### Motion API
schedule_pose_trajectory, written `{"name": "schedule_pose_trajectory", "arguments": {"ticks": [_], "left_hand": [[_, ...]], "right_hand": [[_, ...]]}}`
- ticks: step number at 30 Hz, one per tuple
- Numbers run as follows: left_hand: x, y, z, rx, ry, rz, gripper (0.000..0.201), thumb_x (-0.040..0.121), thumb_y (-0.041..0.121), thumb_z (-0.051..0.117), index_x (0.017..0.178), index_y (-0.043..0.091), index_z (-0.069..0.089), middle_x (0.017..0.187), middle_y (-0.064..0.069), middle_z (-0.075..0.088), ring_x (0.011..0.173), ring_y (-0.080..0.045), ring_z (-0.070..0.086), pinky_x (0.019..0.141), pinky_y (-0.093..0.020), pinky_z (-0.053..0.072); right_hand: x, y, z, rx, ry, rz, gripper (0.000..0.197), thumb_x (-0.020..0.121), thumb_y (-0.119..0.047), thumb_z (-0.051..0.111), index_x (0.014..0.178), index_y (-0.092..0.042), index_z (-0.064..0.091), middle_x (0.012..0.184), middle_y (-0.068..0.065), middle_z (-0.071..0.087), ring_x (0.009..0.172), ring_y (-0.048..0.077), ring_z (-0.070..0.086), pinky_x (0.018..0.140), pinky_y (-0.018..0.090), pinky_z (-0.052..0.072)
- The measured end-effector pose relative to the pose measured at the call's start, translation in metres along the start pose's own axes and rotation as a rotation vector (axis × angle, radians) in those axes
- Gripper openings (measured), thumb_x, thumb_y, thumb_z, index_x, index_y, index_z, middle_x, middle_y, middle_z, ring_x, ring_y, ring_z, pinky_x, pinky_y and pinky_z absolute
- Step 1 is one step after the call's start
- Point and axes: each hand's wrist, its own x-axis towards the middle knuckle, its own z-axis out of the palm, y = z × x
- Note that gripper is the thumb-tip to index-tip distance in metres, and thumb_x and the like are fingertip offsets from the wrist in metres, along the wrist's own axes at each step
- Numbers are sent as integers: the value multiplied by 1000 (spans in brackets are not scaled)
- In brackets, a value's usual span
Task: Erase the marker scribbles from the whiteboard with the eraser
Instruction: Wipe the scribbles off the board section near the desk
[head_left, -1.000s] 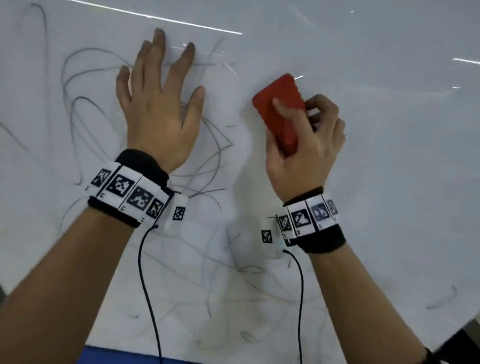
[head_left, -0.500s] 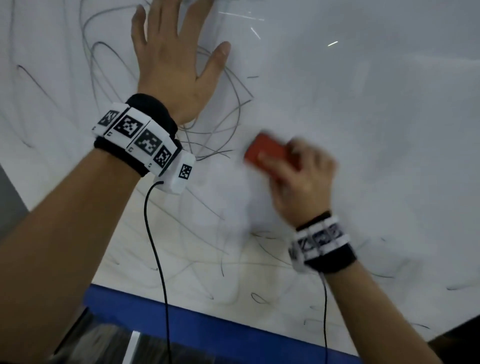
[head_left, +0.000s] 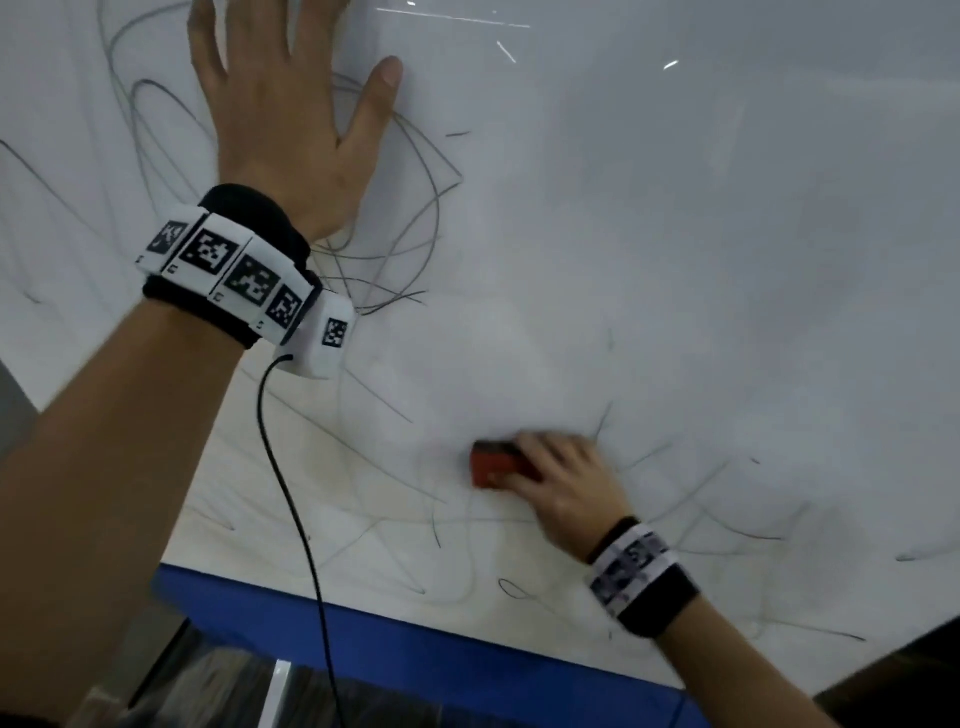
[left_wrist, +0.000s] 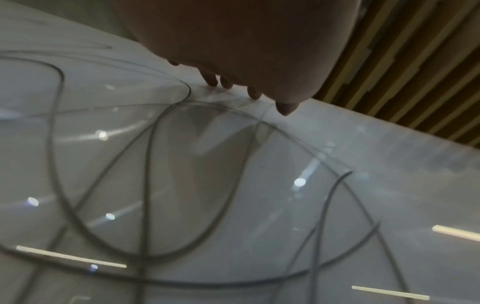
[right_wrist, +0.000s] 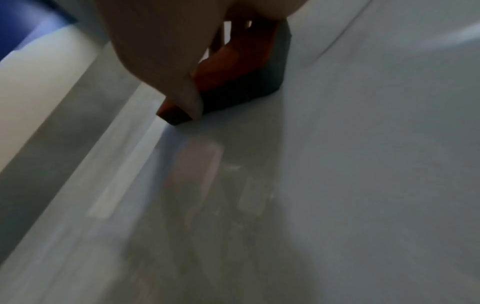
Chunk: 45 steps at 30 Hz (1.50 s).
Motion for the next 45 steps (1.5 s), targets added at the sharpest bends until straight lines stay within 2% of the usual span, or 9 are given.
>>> {"name": "schedule_pose_trajectory", "arguments": {"ticks": [6,10,18,21,28,33,38,42,45], "left_hand": [[-3,13,0,14,4,-36,81,105,72,20,159,14,35,166,-9,32,156,-27,26,127,-51,15],[-15,40,-6,-75,-11,-146,85,102,76,28,161,15,32,166,-11,30,156,-27,26,127,-56,15],[-129,138,19,-209,-155,145,64,101,51,57,156,22,45,170,-18,19,159,-37,16,126,-53,10],[-154,142,34,-185,-264,209,66,103,49,57,161,26,35,172,-15,15,160,-33,14,125,-55,12],[-156,145,40,-260,-209,103,57,109,25,45,163,24,30,173,-7,18,161,-24,15,127,-53,12],[-153,142,38,-344,-171,91,60,104,12,43,162,16,30,171,-4,25,159,-21,21,124,-42,18],[-149,133,34,-430,-174,84,58,102,6,42,159,16,37,169,0,31,157,-12,24,122,-25,14],[-156,142,42,-391,-165,56,59,100,5,47,158,16,41,170,-6,26,159,-23,20,124,-47,21],[-159,148,48,-379,-114,53,54,103,5,48,156,12,43,169,-12,27,158,-30,22,123,-58,24]], "right_hand": [[2,104,-130,-40,496,502,33,76,-20,81,106,-28,71,123,17,59,99,41,57,91,41,35],[30,87,-119,105,687,651,36,69,-13,82,103,-21,74,121,18,57,97,38,56,91,38,36],[-70,29,-6,-30,84,131,34,71,-13,77,100,-30,75,128,9,56,105,31,54,86,43,47],[-88,68,-45,-69,153,215,35,71,-15,81,101,-31,74,126,10,56,102,32,55,84,43,44],[-57,136,-131,73,860,770,34,77,-11,79,109,-5,69,121,21,50,108,35,51,97,30,40],[-19,51,-54,-9,394,349,34,69,-14,81,101,-26,79,121,15,64,102,35,57,85,42,40],[54,69,-114,60,556,473,33,75,-20,78,105,-33,79,123,10,65,106,31,54,88,39,37],[72,71,-117,64,670,522,34,77,-19,78,109,-32,80,125,13,65,107,34,60,91,42,41],[-2,43,-59,68,462,442,35,75,-18,79,106,-33,80,124,13,66,109,34,56,90,43,40]]}}
